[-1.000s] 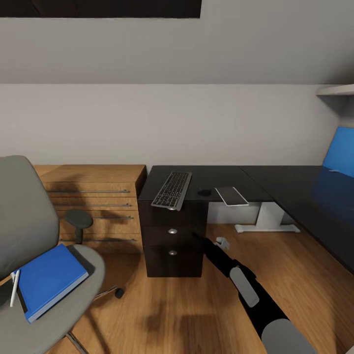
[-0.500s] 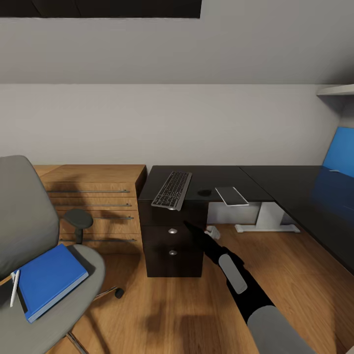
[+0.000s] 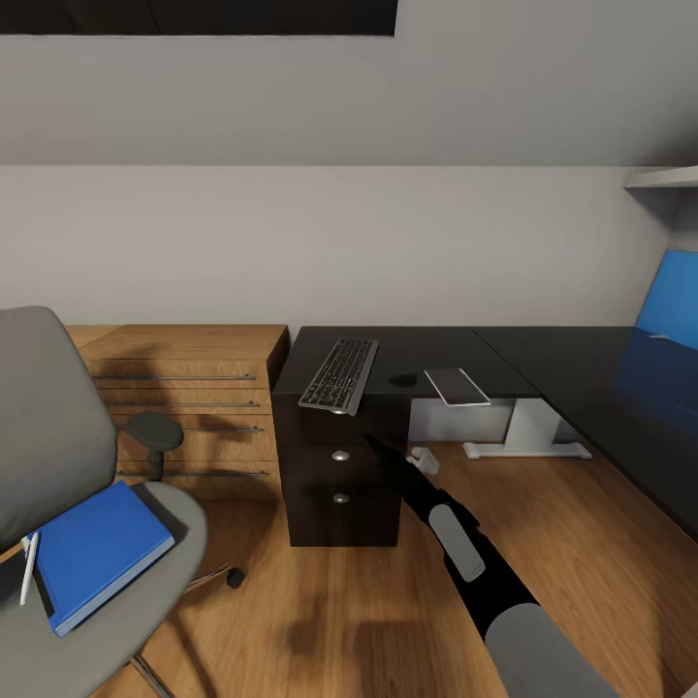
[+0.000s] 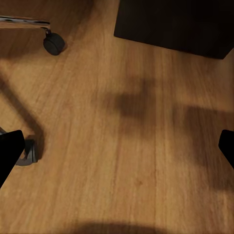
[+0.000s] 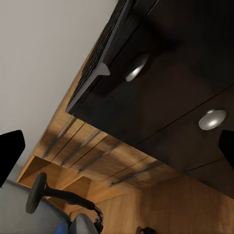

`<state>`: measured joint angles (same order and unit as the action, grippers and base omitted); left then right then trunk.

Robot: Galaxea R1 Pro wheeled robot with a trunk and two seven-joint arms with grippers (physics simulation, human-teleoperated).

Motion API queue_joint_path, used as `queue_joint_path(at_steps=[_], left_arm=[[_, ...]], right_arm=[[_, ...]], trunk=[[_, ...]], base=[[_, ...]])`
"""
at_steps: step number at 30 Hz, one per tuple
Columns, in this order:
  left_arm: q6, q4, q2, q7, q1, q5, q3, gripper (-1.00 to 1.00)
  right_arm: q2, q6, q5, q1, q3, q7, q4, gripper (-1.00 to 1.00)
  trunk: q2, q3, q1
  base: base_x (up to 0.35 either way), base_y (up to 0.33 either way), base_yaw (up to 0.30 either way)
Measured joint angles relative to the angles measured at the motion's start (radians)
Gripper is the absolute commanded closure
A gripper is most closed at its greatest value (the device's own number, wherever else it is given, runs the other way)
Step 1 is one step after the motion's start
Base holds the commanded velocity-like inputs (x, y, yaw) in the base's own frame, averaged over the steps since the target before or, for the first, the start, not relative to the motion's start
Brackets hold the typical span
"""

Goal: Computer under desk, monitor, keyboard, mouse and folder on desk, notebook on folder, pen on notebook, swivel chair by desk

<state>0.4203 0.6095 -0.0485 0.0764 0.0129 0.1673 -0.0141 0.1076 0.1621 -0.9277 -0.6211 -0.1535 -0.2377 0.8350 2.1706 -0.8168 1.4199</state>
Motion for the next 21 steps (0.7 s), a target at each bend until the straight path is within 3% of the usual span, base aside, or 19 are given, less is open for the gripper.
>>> queue_joint_path(at_steps=[15, 21], left_arm=[[0.000, 0.000, 0.000, 0.000, 0.000, 0.000, 0.000, -1.00], [0.000, 0.000, 0.000, 0.000, 0.000, 0.000, -0.001, -1.00]], right_arm=[[0.003, -0.007, 0.000, 0.000, -0.002, -0.015, -0.030, -1.00], [0.002, -0.008, 0.000, 0.000, 0.001, -0.015, -0.034, -1.00]], trunk=[[0.000, 0.000, 0.000], [0.000, 0.000, 0.000]], base=[[0.000, 0.000, 0.005], [0.000, 0.000, 0.168]])
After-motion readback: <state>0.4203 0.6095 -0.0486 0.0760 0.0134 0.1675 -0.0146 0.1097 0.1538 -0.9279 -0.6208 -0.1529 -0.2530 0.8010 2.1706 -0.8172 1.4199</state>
